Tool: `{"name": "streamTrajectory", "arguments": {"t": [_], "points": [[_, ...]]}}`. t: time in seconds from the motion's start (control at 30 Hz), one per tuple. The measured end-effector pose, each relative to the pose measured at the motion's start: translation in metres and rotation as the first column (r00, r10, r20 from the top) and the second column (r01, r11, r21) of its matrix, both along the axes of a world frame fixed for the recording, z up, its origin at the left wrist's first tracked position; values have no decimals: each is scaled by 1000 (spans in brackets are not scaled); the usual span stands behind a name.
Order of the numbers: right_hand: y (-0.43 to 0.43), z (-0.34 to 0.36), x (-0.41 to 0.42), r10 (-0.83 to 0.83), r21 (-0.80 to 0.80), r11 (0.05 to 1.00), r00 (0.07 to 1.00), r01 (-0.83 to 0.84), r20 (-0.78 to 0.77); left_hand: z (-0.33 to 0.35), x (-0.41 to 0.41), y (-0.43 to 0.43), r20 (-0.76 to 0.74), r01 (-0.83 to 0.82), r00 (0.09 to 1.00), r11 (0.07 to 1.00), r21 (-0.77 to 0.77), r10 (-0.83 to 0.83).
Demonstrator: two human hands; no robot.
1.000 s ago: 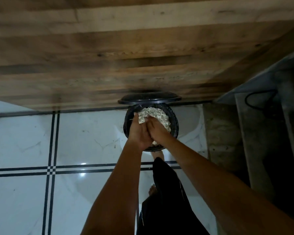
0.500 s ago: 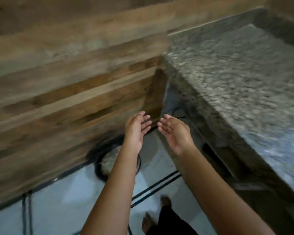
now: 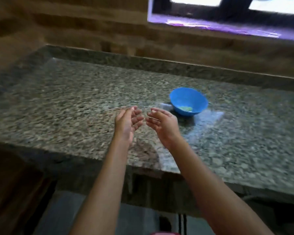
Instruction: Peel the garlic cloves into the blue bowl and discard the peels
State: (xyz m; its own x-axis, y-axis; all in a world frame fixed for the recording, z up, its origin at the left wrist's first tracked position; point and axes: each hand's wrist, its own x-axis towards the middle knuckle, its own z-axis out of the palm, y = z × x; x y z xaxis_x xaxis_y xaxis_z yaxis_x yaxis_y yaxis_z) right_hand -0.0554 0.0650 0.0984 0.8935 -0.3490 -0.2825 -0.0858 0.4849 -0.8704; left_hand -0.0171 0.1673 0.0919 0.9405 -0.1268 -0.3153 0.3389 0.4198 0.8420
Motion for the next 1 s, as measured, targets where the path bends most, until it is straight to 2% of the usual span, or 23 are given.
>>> {"name": "streamTrajectory", "arguments": {"t": [0.13,0.2,0.23,0.33,0.43,0.47,0.6,0.67,0.73,0.83,0.93,1.0], "points": [[-84,-24,-6,-108,-140,985,993,100,-49,-17,2,-75,-51,117,992,992,48,-114],[-121,-46,-5,-168,-323,938,980,124,-111,-26,4,-102,-86,160,985,983,91,-152],[-139,-57,-4,-200,-460,881,969,114,-143,-30,5,-113,-104,171,982,979,108,-160],[-184,-81,-2,-255,-825,560,933,-71,-253,-41,8,-137,-148,202,973,966,162,-179],[-211,-93,-2,-193,-938,216,930,-272,-314,-43,13,-152,-171,222,967,950,218,-187],[-214,-96,-2,-181,-943,132,928,-305,-326,-44,14,-154,-176,220,967,948,231,-182],[-218,-101,-4,-164,-942,-39,933,-332,-322,-46,15,-155,-168,227,968,935,272,-187],[-218,-99,-4,-167,-940,-42,930,-340,-328,-43,15,-153,-146,229,970,933,277,-195],[-217,-92,-4,-177,-947,66,930,-314,-321,-38,16,-151,-117,229,972,934,276,-204],[-207,-75,-5,-197,-966,228,966,-123,-169,-30,19,-147,-60,263,965,928,263,-256],[-195,-47,9,-187,-968,250,982,24,-24,-17,24,-150,-38,299,953,917,262,-300],[-194,-33,29,-184,-964,266,981,-14,-65,-10,27,-152,-18,313,947,909,275,-321]]}}
